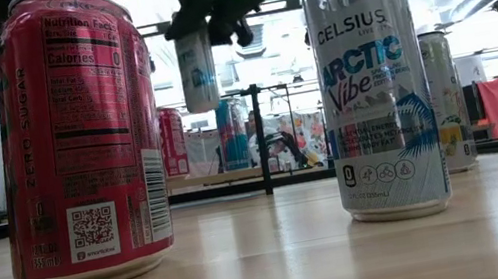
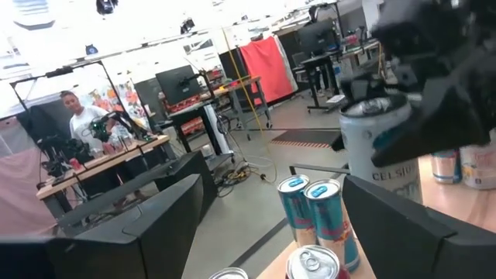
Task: Place canned beverage on shelf
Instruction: Put the top left white and blue soda can on the shelf
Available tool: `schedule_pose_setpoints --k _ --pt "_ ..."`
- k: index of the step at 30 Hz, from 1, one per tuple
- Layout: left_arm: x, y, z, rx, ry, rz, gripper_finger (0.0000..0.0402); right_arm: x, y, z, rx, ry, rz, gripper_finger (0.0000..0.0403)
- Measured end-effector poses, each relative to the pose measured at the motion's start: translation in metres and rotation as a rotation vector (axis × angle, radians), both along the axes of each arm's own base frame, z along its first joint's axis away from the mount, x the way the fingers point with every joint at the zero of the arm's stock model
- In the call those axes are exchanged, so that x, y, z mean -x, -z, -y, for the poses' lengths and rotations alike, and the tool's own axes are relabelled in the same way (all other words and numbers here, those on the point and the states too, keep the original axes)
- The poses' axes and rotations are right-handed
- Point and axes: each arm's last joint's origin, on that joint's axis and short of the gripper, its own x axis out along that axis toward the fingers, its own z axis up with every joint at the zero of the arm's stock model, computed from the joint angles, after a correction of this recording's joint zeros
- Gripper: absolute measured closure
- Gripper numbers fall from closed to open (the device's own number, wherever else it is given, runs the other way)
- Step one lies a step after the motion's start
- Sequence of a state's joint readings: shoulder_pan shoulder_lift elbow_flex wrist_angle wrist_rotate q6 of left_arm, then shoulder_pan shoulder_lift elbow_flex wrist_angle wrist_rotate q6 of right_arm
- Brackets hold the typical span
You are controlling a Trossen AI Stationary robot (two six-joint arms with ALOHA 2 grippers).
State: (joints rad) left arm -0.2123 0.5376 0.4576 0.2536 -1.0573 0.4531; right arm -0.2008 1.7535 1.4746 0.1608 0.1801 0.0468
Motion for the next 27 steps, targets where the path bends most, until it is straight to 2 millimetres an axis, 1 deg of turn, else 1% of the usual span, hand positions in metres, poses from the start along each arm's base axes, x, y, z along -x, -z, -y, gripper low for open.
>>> schedule_pose_setpoints --k 3,6,12,15,18,22,24,27 --pt "0.005 -0.001 -0.001 0.006 0.001 0.014 0.0106 0.002 0.012 0.0 -0.032 0.019 0.032 0.0165" --pt "0.009 -0.002 -0.002 0.007 0.001 0.018 0.0106 0.004 0.021 0.001 -0.048 0.092 0.047 0.0165" --pt "0.01 -0.002 -0.002 0.007 0.001 0.018 0.0106 0.008 0.034 0.003 -0.11 0.205 0.051 0.0165" --pt "0.01 -0.002 -0.002 0.002 0.001 0.013 0.0106 0.008 0.036 0.001 -0.123 0.224 0.053 0.0165" --pt "0.01 -0.002 -0.002 -0.009 -0.001 0.002 0.0106 0.003 0.041 -0.003 -0.125 0.222 0.08 0.0165" --pt "0.011 -0.002 -0.002 -0.025 -0.003 -0.013 0.0106 -0.005 0.053 -0.009 -0.129 0.214 0.079 0.0165" --pt "0.011 -0.002 -0.002 -0.026 -0.004 -0.016 0.0106 -0.005 0.056 -0.01 -0.132 0.235 0.058 0.0165" --pt "0.011 -0.001 -0.002 -0.03 -0.004 -0.032 0.0106 -0.005 0.056 -0.008 -0.15 0.261 0.07 0.0165"
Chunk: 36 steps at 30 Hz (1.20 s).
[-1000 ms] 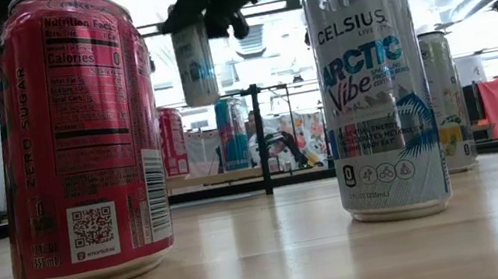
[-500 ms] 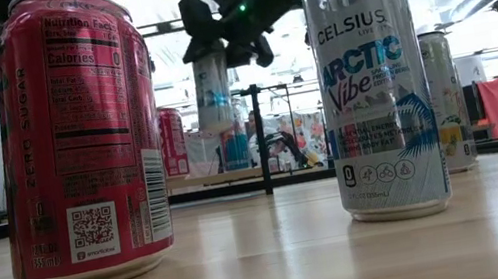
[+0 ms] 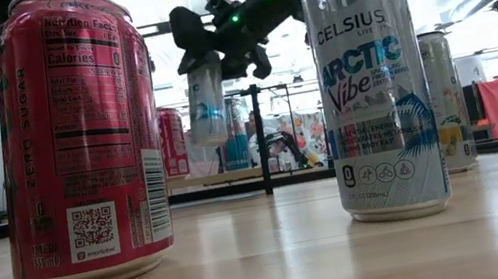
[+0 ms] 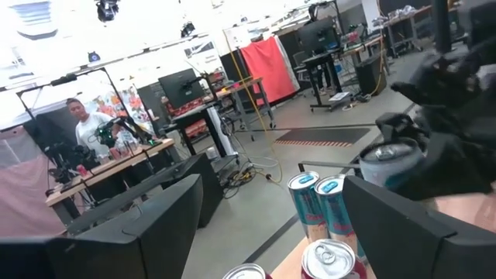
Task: Place canned beverage on shelf
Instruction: Put the top left white and blue soda can on the shelf
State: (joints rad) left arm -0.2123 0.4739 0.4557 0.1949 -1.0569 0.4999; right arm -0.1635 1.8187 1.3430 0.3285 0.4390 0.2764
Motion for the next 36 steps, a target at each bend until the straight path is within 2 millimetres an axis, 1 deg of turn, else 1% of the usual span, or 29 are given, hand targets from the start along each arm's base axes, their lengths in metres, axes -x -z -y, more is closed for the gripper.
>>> schedule_pose_setpoints --k 4,8,13,18,27,32,36 --pt "0.0 0.001 0.0 -0.004 -0.001 -0.009 0.0106 0.001 0.001 0.002 -0.007 0.059 0.002 0.0165" --pt "0.0 0.001 0.0 -0.005 -0.001 -0.015 0.0106 0.0 0.003 0.002 -0.033 0.072 0.038 0.0165" --pt "0.0 0.001 0.0 -0.005 -0.001 -0.015 0.0106 -0.007 0.014 0.003 -0.023 0.086 0.033 0.0165" --pt "0.0 0.001 0.0 -0.005 -0.001 -0.014 0.0106 -0.006 0.014 0.004 -0.015 0.138 0.034 0.0165" --pt "-0.001 0.001 0.0 -0.006 -0.001 -0.016 0.0106 -0.008 0.016 0.003 -0.014 0.143 0.035 0.0165" --pt "-0.001 0.001 0.0 -0.006 -0.001 -0.016 0.0106 -0.016 0.021 -0.002 0.0 0.136 0.023 0.0165" --pt "-0.001 0.001 0.0 -0.006 -0.001 -0.016 0.0106 -0.023 0.025 -0.005 0.035 0.179 -0.002 0.0165"
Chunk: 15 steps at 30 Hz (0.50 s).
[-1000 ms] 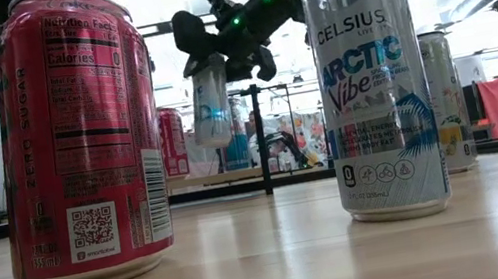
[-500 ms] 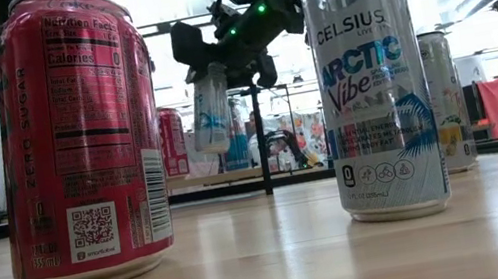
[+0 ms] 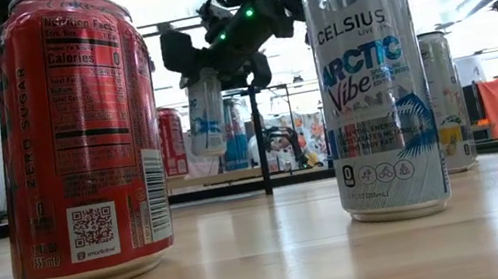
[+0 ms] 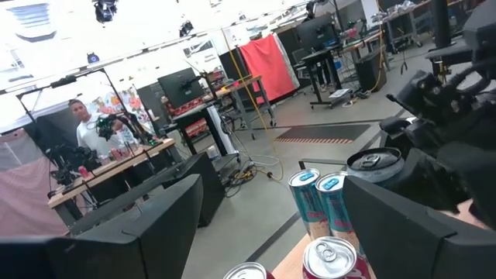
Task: Place canned beverage on shelf
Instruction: Put the top left white and blue soda can on the shelf
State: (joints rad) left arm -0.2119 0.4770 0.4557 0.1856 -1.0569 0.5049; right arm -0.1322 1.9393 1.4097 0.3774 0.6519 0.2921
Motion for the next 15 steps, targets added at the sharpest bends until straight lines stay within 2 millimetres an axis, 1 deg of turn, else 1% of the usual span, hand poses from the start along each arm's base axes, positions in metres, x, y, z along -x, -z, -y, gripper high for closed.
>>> schedule_pose_setpoints --k 3,8,15 --pt "0.0 0.0 0.0 0.0 0.0 0.0 0.0106 -0.0038 0.0003 -0.0022 0.022 0.026 -0.02 0.0165" --pt "0.0 0.0 0.0 -0.007 -0.001 -0.008 0.0106 -0.0075 -0.0025 -0.0039 0.011 0.021 -0.001 0.0165" --pt "0.0 0.0001 0.0 -0.007 0.0 -0.009 0.0106 -0.0095 0.003 -0.0046 0.007 0.025 -0.01 0.0165"
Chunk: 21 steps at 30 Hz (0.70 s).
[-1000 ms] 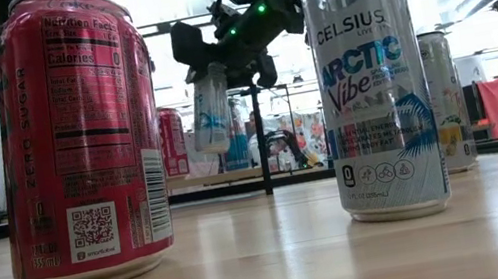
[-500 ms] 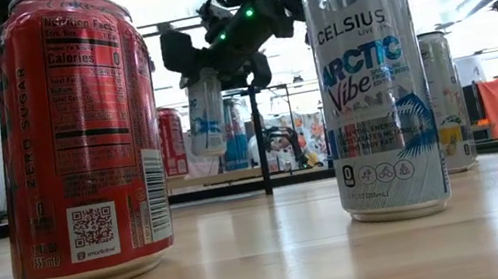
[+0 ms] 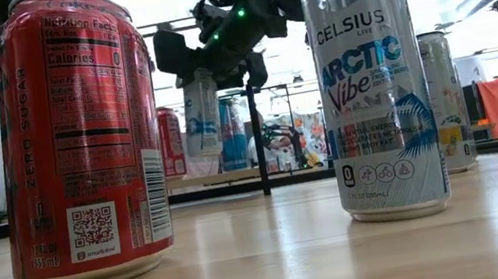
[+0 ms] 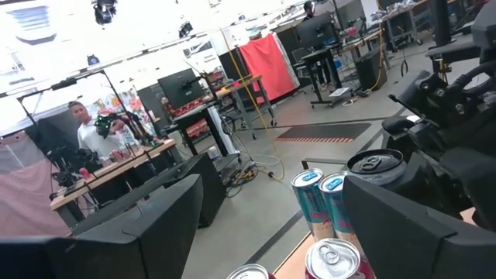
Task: Place canned beverage on shelf
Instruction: Put the top left white and blue soda can on the shelf
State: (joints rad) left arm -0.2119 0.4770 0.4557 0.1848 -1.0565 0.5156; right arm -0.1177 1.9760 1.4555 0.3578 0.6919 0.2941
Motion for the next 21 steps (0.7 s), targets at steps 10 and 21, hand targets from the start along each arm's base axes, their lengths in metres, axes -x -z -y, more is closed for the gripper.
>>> schedule_pose_setpoints --k 10,21 --pt "0.0 0.0 0.0 0.0 0.001 -0.002 0.0106 0.007 -0.012 -0.003 0.041 0.019 -0.057 0.0165" --pt "-0.02 0.005 0.016 -0.017 0.569 -0.001 0.0106 0.023 -0.073 -0.035 0.137 -0.484 -0.023 0.0165"
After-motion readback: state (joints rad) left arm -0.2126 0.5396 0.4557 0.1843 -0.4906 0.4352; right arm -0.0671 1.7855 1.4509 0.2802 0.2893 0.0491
